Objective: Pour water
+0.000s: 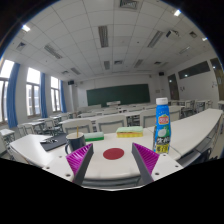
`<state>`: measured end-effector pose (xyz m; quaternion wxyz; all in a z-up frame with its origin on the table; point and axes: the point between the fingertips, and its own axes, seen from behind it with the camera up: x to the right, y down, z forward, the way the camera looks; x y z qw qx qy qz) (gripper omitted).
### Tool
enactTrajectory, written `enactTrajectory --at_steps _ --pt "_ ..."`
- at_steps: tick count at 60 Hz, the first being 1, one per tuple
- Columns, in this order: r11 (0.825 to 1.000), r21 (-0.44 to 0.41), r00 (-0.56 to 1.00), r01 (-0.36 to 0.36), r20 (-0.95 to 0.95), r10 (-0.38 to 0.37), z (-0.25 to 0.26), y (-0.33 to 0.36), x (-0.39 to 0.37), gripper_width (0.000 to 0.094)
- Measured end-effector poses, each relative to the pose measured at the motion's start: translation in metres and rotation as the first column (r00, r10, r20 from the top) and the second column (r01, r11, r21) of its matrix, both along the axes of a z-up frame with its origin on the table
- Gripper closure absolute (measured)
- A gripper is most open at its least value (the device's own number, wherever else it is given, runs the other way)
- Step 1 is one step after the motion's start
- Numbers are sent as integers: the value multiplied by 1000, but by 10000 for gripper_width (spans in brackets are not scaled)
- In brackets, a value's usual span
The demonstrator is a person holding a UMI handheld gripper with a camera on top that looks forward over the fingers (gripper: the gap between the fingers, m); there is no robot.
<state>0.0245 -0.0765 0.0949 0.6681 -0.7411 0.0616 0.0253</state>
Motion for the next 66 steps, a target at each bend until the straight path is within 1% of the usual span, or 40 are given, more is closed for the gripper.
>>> enactTrajectory --at_steps 6,7,10,11,17,21,27,32,38,43,48,50,51,52,53,55,59,66 --pt "1000 -2 999 25 23 -24 -2 -3 14 102" --pt "1000 -3 999 29 25 -29 1 -16 18 101" --pt "999 0 999 44 29 -44 1 -21 26 101" --pt "999 2 998 50 31 -50 -1 -11 28 102" --pt "996 -2 995 93 38 -93 -2 -17 53 101" --pt "990 -2 989 138 46 -138 5 -28 76 102" --pt "980 29 978 199 64 -200 11 -21 108 106" --pt "969 32 966 246 76 -248 9 -6 138 106" --pt "965 5 956 263 131 -262 -1 20 167 110" --pt "966 -3 955 259 153 -255 -7 63 192 109" --pt "966 -24 956 258 149 -252 -17 85 201 118" --pt "968 -37 961 246 140 -239 -25 97 205 161" --pt "970 -48 964 240 130 -232 -29 100 206 215" --pt "971 -62 968 231 116 -223 -34 102 205 326" --pt "972 -58 971 227 93 -221 -35 102 205 343" --pt "969 -31 968 244 71 -241 -30 101 208 347" --pt "969 -24 967 244 81 -241 -32 105 207 395" --pt "962 -13 958 272 101 -269 -31 105 210 517"
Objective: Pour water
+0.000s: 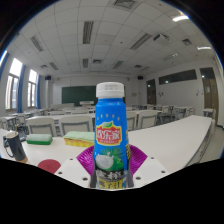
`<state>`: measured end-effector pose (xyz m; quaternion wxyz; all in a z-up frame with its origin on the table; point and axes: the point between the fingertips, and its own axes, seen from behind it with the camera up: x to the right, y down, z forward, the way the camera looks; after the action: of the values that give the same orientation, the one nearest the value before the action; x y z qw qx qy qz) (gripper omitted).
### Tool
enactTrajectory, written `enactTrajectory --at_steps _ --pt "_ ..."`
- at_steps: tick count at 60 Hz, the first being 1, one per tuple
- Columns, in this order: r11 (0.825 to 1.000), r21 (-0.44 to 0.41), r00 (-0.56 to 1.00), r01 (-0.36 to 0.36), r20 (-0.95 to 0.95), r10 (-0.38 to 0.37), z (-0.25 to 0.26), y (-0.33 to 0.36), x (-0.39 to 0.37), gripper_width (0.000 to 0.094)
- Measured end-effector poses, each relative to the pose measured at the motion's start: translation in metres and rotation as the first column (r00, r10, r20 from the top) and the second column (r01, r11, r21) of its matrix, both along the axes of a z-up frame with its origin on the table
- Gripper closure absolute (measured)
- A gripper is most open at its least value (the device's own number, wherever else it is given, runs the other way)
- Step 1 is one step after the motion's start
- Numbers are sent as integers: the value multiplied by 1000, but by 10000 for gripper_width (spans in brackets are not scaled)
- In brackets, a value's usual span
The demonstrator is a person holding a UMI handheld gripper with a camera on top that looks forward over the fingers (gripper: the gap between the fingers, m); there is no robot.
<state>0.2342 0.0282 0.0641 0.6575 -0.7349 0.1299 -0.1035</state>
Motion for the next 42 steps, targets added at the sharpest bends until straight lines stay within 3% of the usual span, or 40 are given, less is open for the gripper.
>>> enactTrajectory --at_steps 8,16,23,26,28,38,42 --pt "999 -42 993 -32 110 37 13 3 -22 532" --pt "995 -94 844 -25 531 71 70 14 -70 532" --pt "982 -187 453 12 877 161 115 33 -131 536" --pt "973 -231 248 20 944 219 136 44 -131 535" --pt "973 -225 105 53 970 219 134 43 -169 536" --pt "966 -226 -437 128 861 259 160 57 -222 538" --pt "973 -184 -565 141 792 232 155 61 -242 536"
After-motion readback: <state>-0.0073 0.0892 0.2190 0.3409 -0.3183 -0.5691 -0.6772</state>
